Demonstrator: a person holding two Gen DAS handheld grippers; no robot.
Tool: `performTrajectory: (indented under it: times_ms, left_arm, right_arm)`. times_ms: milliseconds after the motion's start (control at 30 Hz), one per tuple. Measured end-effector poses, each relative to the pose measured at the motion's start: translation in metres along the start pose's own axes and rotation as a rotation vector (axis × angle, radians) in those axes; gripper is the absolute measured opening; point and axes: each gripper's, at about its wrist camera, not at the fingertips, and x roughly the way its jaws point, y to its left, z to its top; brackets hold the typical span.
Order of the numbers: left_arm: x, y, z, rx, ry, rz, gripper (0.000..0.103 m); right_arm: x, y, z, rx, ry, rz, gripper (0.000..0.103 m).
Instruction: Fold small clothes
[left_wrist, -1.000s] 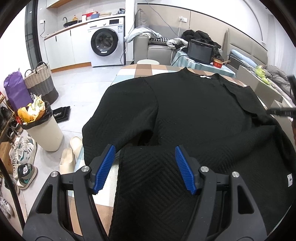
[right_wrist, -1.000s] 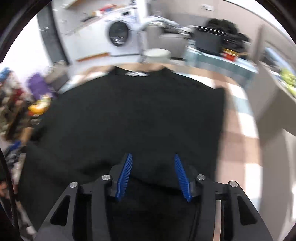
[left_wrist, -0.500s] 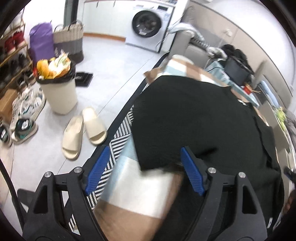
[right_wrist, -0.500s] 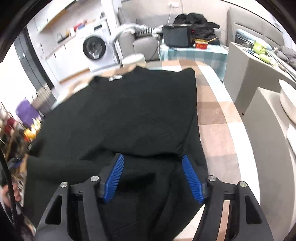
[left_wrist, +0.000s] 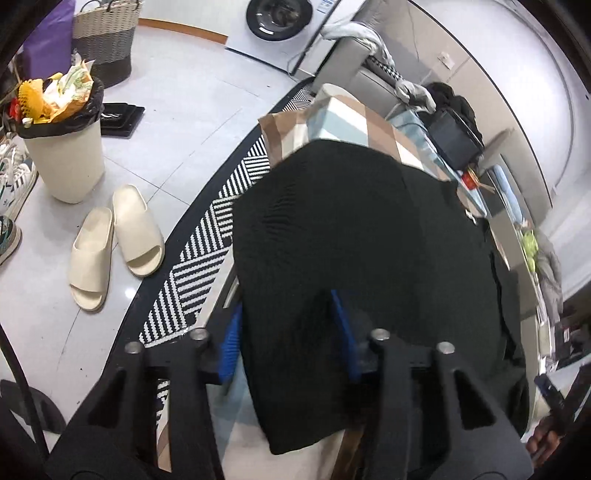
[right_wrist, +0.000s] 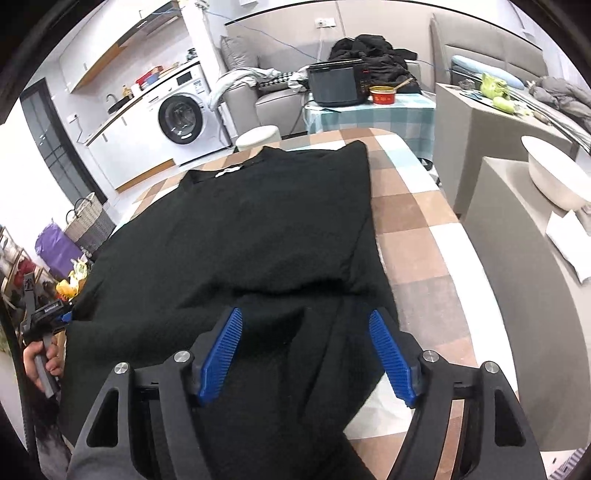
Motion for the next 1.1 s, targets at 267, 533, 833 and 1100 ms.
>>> performTrajectory:
  times_ms: [267, 533, 833, 1100]
  left_arm:
    - [-0.02, -0.029, 0.031, 0.096, -0.13, 0.059, 0.005]
    - [-0.049, -0.177, 0.053, 0.399, -0.224, -0.014, 0.005]
    - [-0.007, -0.285, -0.014, 0.643, -0.03, -0.116, 0.062]
    - [-0.02, -0.175, -0.029, 0.441, -0.024, -0.002, 0.063]
  right_arm:
    - [-0.008, -0.001, -0.003, 0.019, -0.026, 0.006, 0.073]
    - [-0.016, -0.007, -0.007, 0.029, -0.024, 0.019, 0.073]
    - [-0.024, -0.018, -0.011, 0.042, -0.008, -0.004, 0.073]
    - [-0.022, -0.026, -0.019, 0.058, 0.0, -0.002, 0.077]
